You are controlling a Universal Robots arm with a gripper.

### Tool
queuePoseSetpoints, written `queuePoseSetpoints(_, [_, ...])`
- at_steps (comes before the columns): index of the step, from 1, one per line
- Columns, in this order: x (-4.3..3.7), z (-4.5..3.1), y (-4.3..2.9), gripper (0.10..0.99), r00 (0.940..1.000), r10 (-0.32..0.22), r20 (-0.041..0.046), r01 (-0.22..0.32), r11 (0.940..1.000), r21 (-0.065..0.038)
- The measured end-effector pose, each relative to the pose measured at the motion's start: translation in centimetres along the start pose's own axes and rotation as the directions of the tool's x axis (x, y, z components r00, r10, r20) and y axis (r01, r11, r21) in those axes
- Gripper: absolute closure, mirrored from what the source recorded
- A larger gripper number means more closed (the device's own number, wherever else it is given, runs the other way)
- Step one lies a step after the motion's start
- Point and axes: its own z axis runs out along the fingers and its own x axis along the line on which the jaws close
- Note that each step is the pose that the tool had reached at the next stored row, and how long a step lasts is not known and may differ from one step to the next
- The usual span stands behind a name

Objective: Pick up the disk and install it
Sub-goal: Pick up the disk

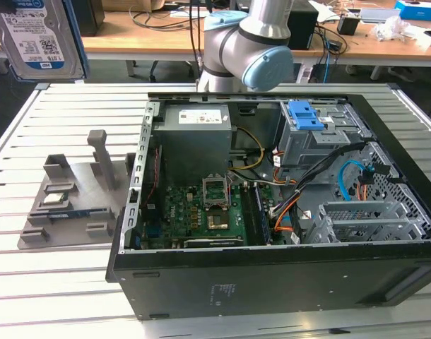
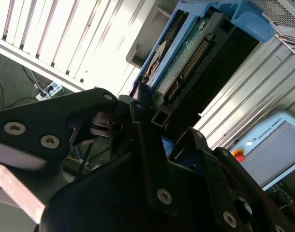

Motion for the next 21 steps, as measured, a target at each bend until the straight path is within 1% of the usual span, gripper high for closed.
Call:
queuePoseSetpoints(3, [0.06,-0.03,-1.2,0.718,1.0,0.0,0.0,0.0,1.0,0.0])
queuePoseSetpoints(7, [0.1,-0.07,-2.21,0.718,1.0,0.0,0.0,0.0,1.0,0.0])
queuePoseSetpoints(10, [0.16,-0.1,-3.41,0.718,1.0,0.0,0.0,0.0,1.0,0.0])
queuePoseSetpoints(12, [0.18,-0.12,-3.9,0.718,1.0,0.0,0.0,0.0,1.0,0.0])
queuePoseSetpoints(14, [0.22,-0.14,-4.82,0.718,1.0,0.0,0.0001,0.0,1.0,0.0])
queuePoseSetpoints(15, [0.23,-0.14,-5.07,0.718,1.0,0.0,0.0001,0.0,1.0,0.0])
queuePoseSetpoints(17, [0.27,-0.17,-5.93,0.718,1.0,0.0,0.0,0.0,1.0,0.0])
queuePoseSetpoints(19, [0.31,-0.2,-6.6,0.718,1.0,0.0,0.0,0.0,1.0,0.0])
queuePoseSetpoints(21, [0.35,-0.22,-7.68,0.718,1.0,0.0,0.0001,0.0,1.0,0.0])
